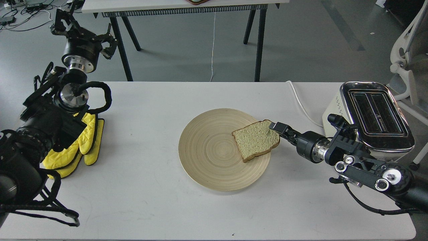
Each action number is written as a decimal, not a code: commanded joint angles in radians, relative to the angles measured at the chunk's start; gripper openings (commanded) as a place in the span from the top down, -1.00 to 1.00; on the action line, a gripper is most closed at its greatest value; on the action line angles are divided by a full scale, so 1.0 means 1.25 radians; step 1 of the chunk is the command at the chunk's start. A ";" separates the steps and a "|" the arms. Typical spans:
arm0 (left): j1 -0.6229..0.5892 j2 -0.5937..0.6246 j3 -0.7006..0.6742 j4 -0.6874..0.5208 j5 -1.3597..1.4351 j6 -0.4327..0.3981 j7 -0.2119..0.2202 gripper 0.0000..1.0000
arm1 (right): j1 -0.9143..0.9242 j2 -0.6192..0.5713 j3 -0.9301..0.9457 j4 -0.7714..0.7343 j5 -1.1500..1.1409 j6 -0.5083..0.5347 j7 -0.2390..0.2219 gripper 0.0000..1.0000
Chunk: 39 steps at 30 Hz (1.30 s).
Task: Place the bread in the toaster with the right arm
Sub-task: 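Reach the right gripper to the bread slice and pinch its edge, then lift the bread slice with the right gripper up over the toaster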
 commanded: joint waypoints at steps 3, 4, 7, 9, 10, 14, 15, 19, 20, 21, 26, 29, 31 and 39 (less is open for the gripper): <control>0.000 0.000 0.000 0.000 0.000 0.000 0.000 -1.00 | 0.001 0.003 -0.019 -0.007 0.000 0.000 0.000 -0.12; 0.000 0.000 0.000 0.000 0.000 0.000 0.000 -1.00 | 0.001 0.004 -0.020 -0.011 0.000 0.000 -0.001 -0.12; 0.000 0.000 0.000 0.000 0.000 0.000 0.000 -1.00 | 0.000 0.008 -0.020 -0.023 0.000 0.000 0.000 -0.11; 0.000 0.000 0.000 0.000 0.000 0.000 0.000 -1.00 | 0.000 0.017 -0.020 -0.031 0.000 -0.001 0.000 -0.06; 0.000 0.000 0.000 0.000 0.000 0.000 0.000 -1.00 | 0.000 0.025 -0.020 -0.034 0.000 -0.002 0.000 0.00; 0.000 0.000 -0.001 0.000 0.000 0.000 0.000 -1.00 | 0.001 0.036 -0.022 -0.034 0.000 -0.012 0.000 0.27; 0.000 0.000 0.000 0.000 0.000 0.000 0.000 -1.00 | 0.001 0.037 -0.022 -0.033 0.000 -0.012 0.000 0.38; 0.000 0.000 -0.001 0.000 0.000 0.000 0.000 -1.00 | 0.001 0.035 -0.022 -0.033 0.000 -0.012 0.000 0.69; 0.000 0.000 -0.001 0.000 0.000 0.000 0.000 -1.00 | 0.001 0.033 -0.023 -0.033 -0.001 -0.012 0.000 0.73; 0.000 0.000 -0.001 0.000 0.000 0.000 0.000 -1.00 | 0.001 0.033 -0.023 -0.032 -0.002 -0.012 0.000 0.76; 0.000 0.000 -0.001 0.000 0.000 0.000 0.000 -1.00 | 0.005 0.026 -0.034 -0.029 -0.044 -0.021 0.001 0.91; 0.000 0.000 -0.001 0.000 0.000 0.000 0.000 -1.00 | 0.013 0.022 -0.032 -0.021 -0.044 -0.029 0.002 0.95; 0.000 0.000 -0.001 0.000 0.000 0.000 0.000 -1.00 | 0.022 0.013 -0.031 -0.004 -0.044 -0.034 0.002 0.96; 0.000 0.000 0.000 0.000 0.000 0.000 0.000 -1.00 | 0.127 -0.151 -0.033 0.101 -0.043 -0.032 0.002 0.95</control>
